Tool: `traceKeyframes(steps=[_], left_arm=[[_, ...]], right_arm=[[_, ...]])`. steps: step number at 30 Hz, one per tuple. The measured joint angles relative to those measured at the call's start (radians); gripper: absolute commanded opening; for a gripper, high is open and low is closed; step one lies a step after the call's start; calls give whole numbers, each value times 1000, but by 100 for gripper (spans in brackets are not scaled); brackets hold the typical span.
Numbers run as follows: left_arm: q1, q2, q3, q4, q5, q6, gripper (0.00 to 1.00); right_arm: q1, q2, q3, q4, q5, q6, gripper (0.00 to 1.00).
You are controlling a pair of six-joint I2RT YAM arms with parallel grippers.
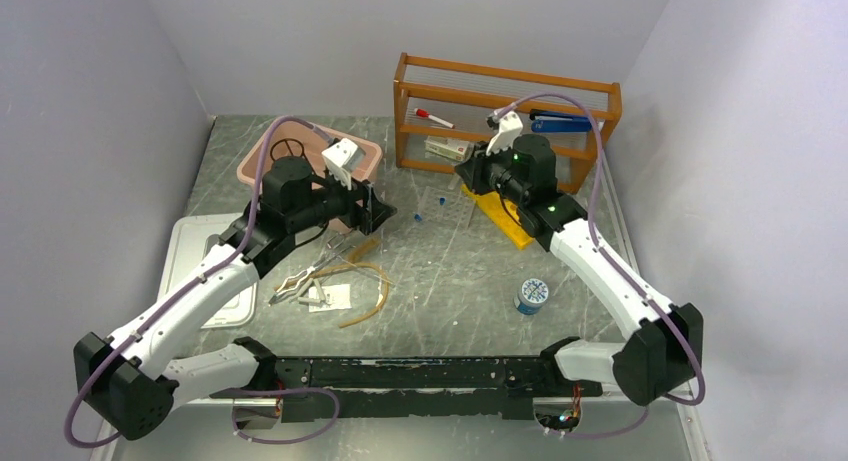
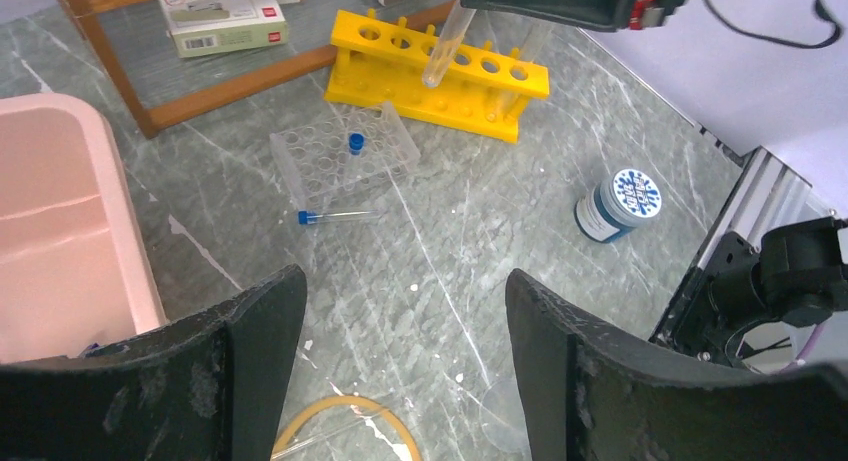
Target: Organize the chemistry lab equipment
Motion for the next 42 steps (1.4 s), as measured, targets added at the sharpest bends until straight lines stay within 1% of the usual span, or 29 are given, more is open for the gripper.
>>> traceKeyframes(steps=[4,9,13,20,26,34,42], left_arm=[[0,-9,0,2,-27,-27,75],[0,-8,-2,3,-34,-45,74],[0,-8,-2,3,-35,-46,74],[2,-8,-10,5,-35,-44,74],[2,-5,-10,5,-35,-39,74],[2,2,-17,5,-36,-39,74],[2,2,-19,5,-38,-39,74]], right_arm=[[-74,60,-38,55,-15,-103,1],[-89,130,-120,149,-67,-223,2],[-93,195,-155,222,-113,-292,2],[-96,284,-176,323,-186,-350,1],[-96,342,-185,345,-220,-397,0],[-96,351,-227,375,-237,-447,1],[-96,366,-249,435,-248,-460,1]])
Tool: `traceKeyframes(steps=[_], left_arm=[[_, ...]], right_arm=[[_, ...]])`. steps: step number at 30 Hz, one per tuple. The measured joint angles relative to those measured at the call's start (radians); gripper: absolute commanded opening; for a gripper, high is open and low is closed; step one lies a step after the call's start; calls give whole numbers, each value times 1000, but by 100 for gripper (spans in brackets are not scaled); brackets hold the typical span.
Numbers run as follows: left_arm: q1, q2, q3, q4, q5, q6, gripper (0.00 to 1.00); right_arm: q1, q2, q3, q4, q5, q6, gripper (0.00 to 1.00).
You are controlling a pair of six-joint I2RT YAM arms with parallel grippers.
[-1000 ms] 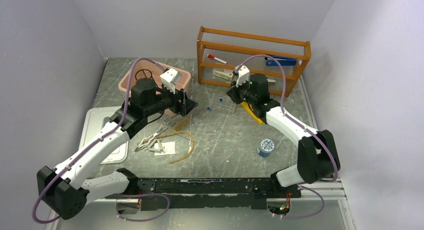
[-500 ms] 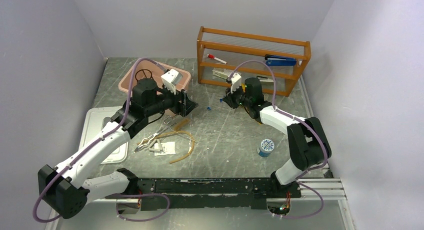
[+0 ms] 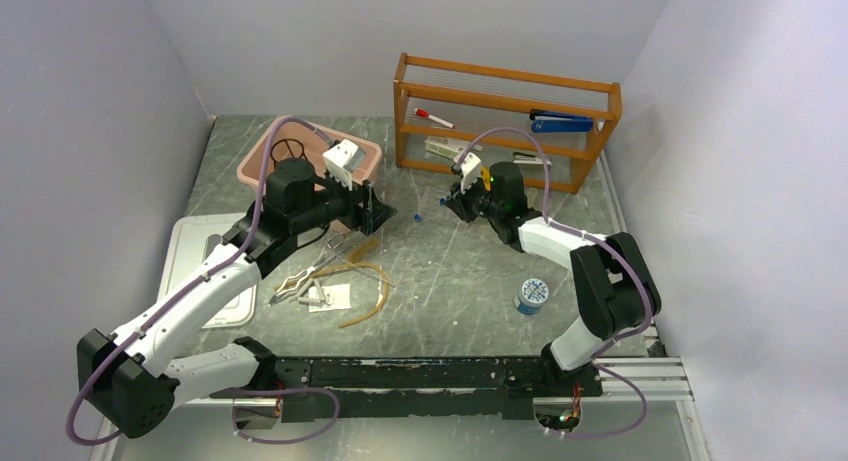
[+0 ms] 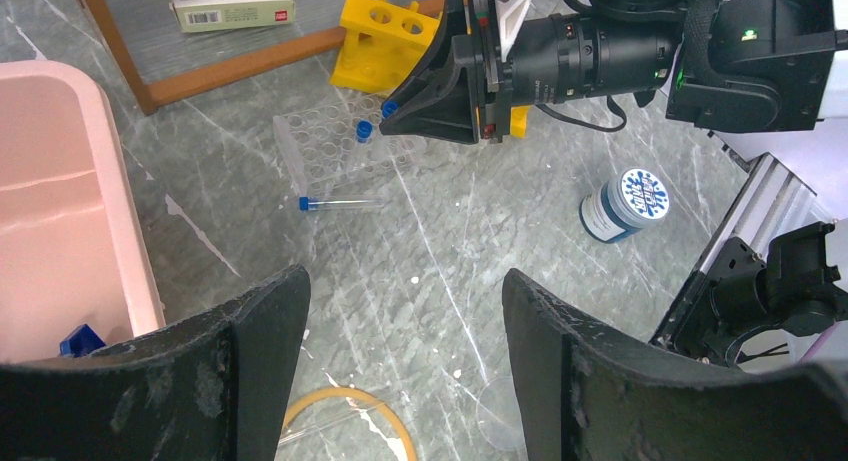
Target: Organize the chemistry lab equipment
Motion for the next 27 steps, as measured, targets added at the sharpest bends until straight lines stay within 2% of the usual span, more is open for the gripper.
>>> traceKeyframes(steps=[6,16,20,27], left_arm=[[0,0,0,0,-3,0,74],[0,0,0,0,-3,0,74],[0,0,0,0,-3,0,74],[0,0,0,0,-4,0,74]], right_arm=[[0,5,-17,31,-5,-10,6],[0,17,-34,39,-5,-18,23],[-1,31,-33,14,-4,-16,35],[-3,32,-28,-14,-3,-2,43]])
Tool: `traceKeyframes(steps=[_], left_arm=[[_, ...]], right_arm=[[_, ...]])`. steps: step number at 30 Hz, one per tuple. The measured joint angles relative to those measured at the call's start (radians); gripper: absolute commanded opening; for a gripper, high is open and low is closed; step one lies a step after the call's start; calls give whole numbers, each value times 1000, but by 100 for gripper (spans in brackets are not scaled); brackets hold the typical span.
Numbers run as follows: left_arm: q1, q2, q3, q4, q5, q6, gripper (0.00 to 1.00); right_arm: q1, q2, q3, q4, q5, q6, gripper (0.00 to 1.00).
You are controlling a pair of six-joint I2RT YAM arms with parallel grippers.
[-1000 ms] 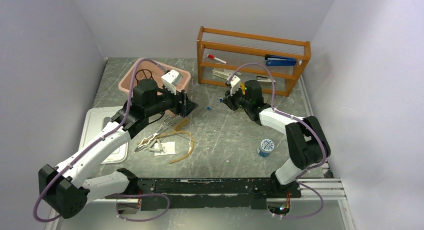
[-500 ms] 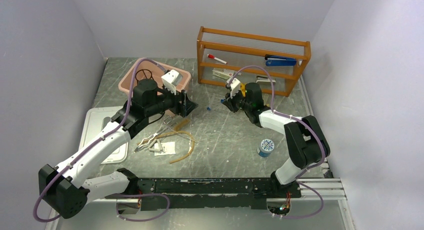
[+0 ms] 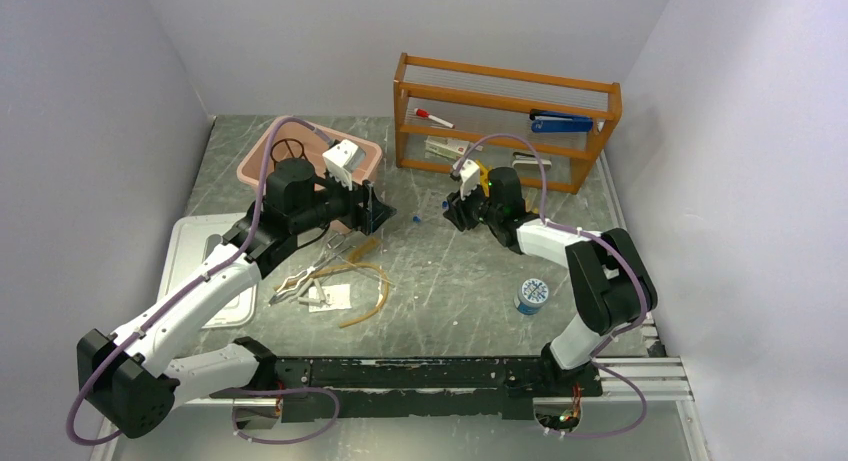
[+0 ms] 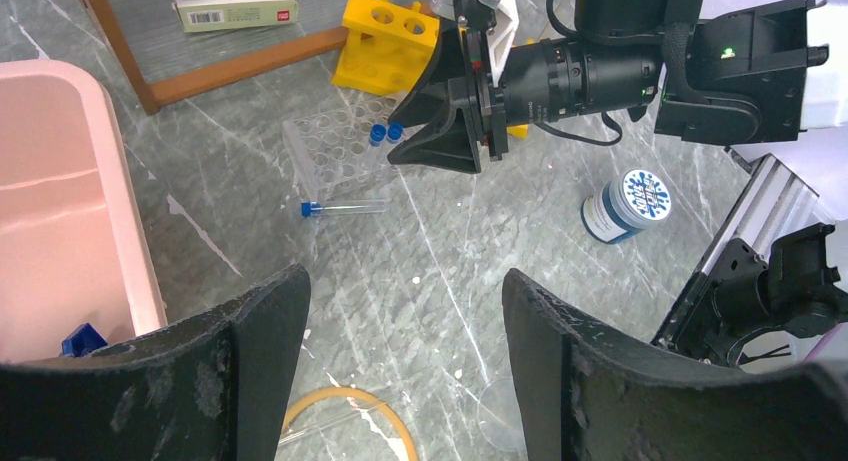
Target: Organize the chemistry lab equipment
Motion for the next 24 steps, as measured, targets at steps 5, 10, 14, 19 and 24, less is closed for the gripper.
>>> traceKeyframes(steps=[5,10,14,19,24], left_arm=[[0,0,0,0,0,0,75],[0,0,0,0,-5,0,75],[0,0,0,0,-29,-3,75],[0,-13,-1,-1,-95,-13,75],[1,-63,-15,0,-182,-24,75]], right_arm=[[0,-19,7,-9,8,32,52],[-1,-92,22,-53,24,77,59],[-1,-154,80,-119,55,122,58],[11,-169,204,-229,122,196,52],[102,-153,283,-344,249,234,52]])
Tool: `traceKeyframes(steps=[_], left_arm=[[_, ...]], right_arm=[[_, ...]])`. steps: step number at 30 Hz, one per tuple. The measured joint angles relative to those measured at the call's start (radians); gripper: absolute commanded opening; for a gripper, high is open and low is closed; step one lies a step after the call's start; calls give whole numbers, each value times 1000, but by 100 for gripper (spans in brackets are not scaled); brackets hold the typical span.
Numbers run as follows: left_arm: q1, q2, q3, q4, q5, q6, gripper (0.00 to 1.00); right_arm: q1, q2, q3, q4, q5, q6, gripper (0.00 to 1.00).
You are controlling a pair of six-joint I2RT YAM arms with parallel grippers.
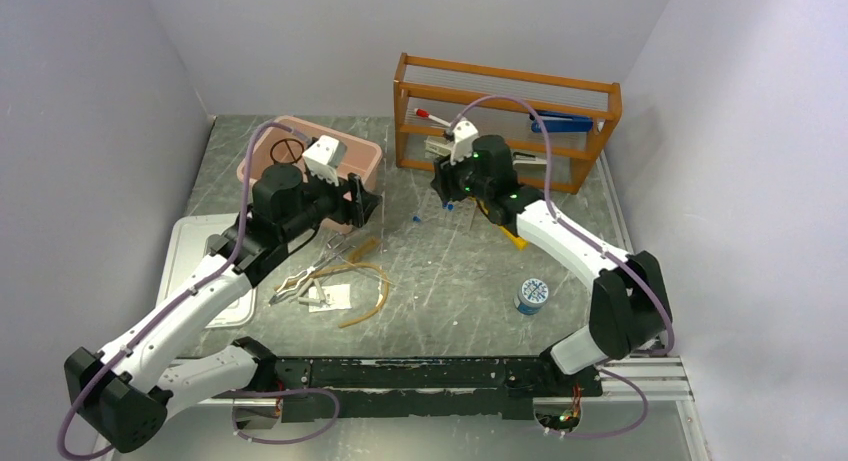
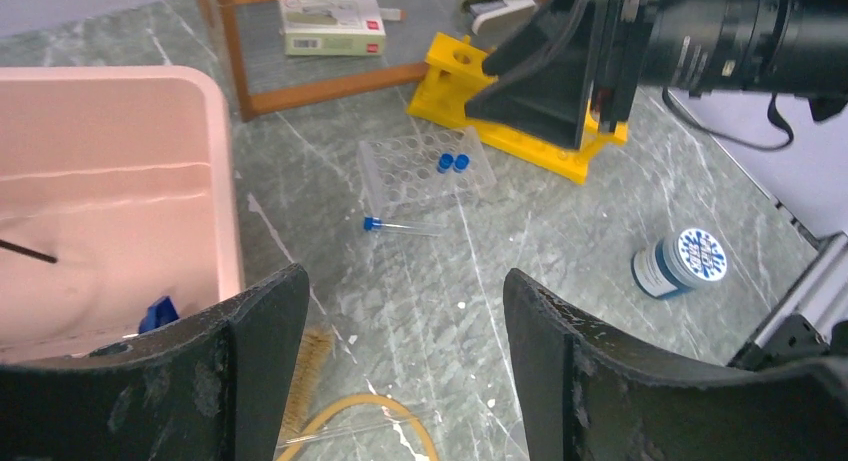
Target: Organize the chemistry lab equipment
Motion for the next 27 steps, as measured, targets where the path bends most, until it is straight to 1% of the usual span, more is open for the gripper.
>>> traceKeyframes(steps=[4,7,10,19,27], left_arm=[[0,-36,-10,0,-55,-6,76],[1,-56,-18,2,-100,-11,76],[3,-68,-26,5,-142,-14,76],[3,-68,-29,7,-179,-18,76],[4,-62,-31,7,-181,-18,76]], right_arm=[[85,56,48,-60,81,6,51],[126,111,68,-100,119,5,40],[159,174,80,-133,156,4,36],[223,320,97,-204,271,0,41],[230,369,110,-213,327,-4,46]])
